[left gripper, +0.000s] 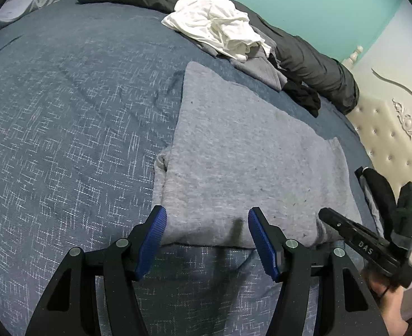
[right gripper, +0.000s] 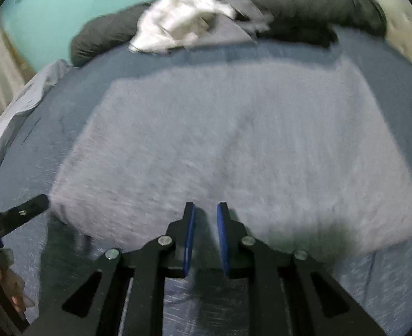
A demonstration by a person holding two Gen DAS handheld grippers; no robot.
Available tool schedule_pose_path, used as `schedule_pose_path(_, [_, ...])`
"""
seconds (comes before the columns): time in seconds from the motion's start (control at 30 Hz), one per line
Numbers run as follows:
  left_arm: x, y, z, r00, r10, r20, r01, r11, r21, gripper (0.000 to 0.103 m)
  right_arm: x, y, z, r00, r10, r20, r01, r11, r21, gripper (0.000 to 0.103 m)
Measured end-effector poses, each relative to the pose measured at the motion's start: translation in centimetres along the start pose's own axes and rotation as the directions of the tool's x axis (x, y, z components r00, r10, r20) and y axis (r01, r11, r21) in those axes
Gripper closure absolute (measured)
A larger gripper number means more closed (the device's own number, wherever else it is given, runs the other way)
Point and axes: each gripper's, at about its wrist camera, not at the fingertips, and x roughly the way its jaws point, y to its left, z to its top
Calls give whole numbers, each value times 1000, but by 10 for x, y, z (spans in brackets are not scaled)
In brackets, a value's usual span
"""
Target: Fold clothes
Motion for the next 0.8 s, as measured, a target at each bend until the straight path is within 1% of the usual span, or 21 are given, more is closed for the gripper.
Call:
schedule_pose_path(0.03, [-1, 1, 0, 1000, -1, 0, 1, 1000, -3, 38, -1, 5, 1, 1000, 5, 5, -5, 1000, -15, 90])
schedule_pose_path(0.1, [-2, 3, 0, 1000, -2, 1, 2, 1000, -6, 38, 11, 13, 0, 1000, 7, -29, -7, 1000, -23, 98])
schedule_pose_path(0.17, [-3, 6, 1, 1000, -1, 4, 1, 1000, -11, 38, 31, 19, -9, 997, -12, -80, 10, 1000, -29, 100])
schedule_pose_path(0.2, [-4, 8, 2, 1000, 0, 6, 0, 1000, -14, 38, 39, 20, -14, 996, -20, -90, 17, 999, -30, 100])
schedule_pose_path(0.27, [-5, 10, 2, 1000, 3, 8, -3, 1000, -18, 38, 45, 19, -20, 998, -22, -67, 21, 1000, -21, 101])
schedule_pose_path(0.33, [-4, 12, 3, 1000, 3, 7, -3, 1000, -19, 38, 47, 23, -21, 997, -38, -64, 35, 999, -40, 101])
schedule_pose_path(0.43, [-4, 13, 2, 1000, -1, 5, 1, 1000, -21, 38, 40, 22, -12, 997, -12, -73, 11, 1000, -14, 101])
schedule_pose_path(0.53, [-4, 14, 2, 1000, -7, 5, 7, 1000, -27, 38, 16, 16, -8, 1000, -13, 6, 13, 1000, 9, 101])
schedule_pose_path(0.57, [-4, 14, 2, 1000, -9, 4, 9, 999, -31, 38, 16, 13, -11, 1000, -16, 1, 16, 1000, 11, 101])
schedule_pose_path(0.67, [-4, 13, 2, 1000, -10, 2, 10, 1000, -27, 38, 29, 7, -22, 998, -10, -54, 12, 1000, 20, 102])
schedule_pose_path(0.8, [-3, 15, 2, 1000, -8, -1, 8, 1000, -28, 38, 36, 13, -31, 999, -26, -37, 26, 1000, 17, 103])
